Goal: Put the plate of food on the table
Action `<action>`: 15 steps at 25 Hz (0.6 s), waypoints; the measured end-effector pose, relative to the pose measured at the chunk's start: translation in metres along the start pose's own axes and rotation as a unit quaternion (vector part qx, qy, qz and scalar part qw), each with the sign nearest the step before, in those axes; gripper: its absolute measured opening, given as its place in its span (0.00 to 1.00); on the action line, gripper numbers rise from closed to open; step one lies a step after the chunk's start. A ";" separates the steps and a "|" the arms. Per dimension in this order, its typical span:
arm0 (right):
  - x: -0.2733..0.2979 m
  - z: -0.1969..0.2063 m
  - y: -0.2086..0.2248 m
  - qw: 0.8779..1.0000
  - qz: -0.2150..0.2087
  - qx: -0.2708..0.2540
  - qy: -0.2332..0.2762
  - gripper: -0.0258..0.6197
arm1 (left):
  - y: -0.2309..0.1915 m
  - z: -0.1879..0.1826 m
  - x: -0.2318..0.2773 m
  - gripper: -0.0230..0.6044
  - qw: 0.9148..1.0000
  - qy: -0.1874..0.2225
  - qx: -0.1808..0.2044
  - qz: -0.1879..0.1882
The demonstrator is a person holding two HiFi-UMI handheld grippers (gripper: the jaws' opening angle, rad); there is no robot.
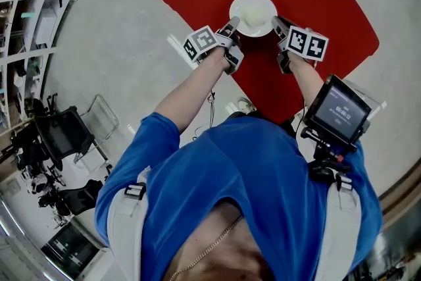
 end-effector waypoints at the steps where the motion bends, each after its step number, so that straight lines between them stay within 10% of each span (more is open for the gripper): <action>1: 0.000 -0.002 0.002 1.000 0.003 0.000 0.000 0.11 | 0.000 0.001 0.002 0.07 1.000 -0.004 0.000 -0.002; 15: -0.001 0.003 0.023 0.999 0.045 -0.015 -0.024 0.11 | -0.015 0.019 0.018 0.07 0.997 -0.067 0.000 -0.050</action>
Point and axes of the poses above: the fingertips, and each gripper's own axes: x forward along the fingers, y to its right, z out of its underside, the point moved 2 cm from there along -x, backward along the fingers, and after that the axes turned 12 degrees about z, right-handed, at the moved point
